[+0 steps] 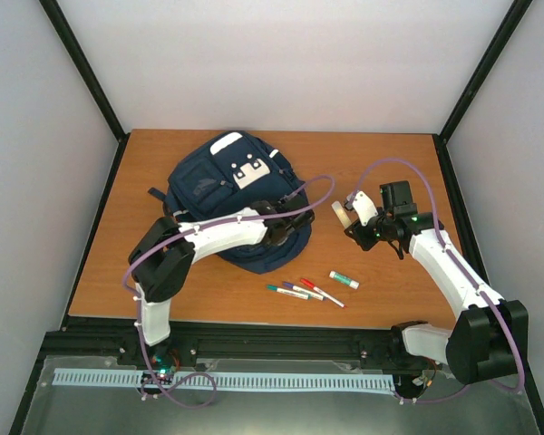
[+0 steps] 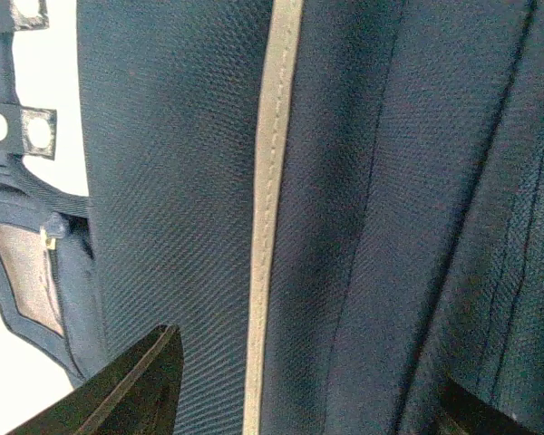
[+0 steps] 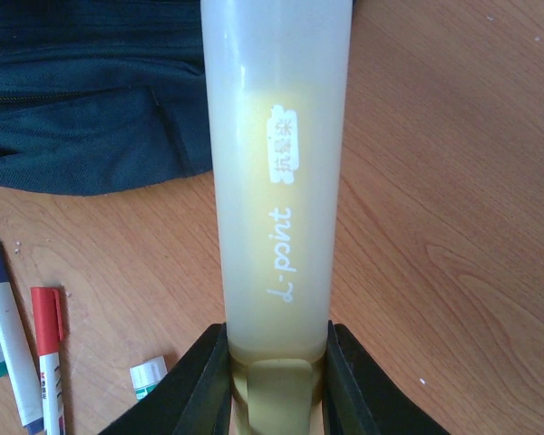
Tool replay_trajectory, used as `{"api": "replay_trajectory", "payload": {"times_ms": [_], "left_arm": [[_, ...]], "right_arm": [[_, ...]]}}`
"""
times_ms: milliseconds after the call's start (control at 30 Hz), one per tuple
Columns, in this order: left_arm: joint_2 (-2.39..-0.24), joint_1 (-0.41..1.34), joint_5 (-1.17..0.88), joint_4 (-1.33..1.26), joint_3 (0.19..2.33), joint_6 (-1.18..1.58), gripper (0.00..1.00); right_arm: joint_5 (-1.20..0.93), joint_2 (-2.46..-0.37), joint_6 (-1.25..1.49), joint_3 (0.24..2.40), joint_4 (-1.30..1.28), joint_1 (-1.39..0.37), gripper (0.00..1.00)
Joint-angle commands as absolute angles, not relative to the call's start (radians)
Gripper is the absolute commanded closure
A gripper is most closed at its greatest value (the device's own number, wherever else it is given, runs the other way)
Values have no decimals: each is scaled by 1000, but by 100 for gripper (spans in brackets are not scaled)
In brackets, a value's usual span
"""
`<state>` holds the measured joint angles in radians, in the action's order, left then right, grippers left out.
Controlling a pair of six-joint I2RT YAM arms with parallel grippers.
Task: Pack the student bag
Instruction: Place the stationery in the student bag.
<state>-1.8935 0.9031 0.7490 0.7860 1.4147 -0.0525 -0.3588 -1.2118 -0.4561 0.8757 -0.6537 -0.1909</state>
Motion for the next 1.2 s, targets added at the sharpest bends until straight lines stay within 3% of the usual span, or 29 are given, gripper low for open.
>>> {"api": "replay_trajectory", "payload": {"times_ms": [0, 67, 300, 400, 800, 1167], "left_arm": [[-1943, 887, 789, 793, 1450, -59, 47], [-1941, 886, 802, 795, 1457, -52, 52], [-1812, 887, 825, 773, 1458, -63, 90], [-1751, 887, 838, 755, 1451, -79, 98], [-1492, 802, 776, 647, 1361, -120, 99], [-1359, 671, 550, 616, 1330, -72, 99]], "right_arm": [[-373, -1206, -464, 865, -639, -184, 90], [-373, -1207, -465, 867, -641, -184, 90], [-373, -1210, -464, 865, -640, -184, 90], [-374, -1213, -464, 867, -642, -184, 90], [-422, -1177, -519, 941, -666, -233, 91], [-84, -1253, -837, 1129, -763, -652, 91]]}}
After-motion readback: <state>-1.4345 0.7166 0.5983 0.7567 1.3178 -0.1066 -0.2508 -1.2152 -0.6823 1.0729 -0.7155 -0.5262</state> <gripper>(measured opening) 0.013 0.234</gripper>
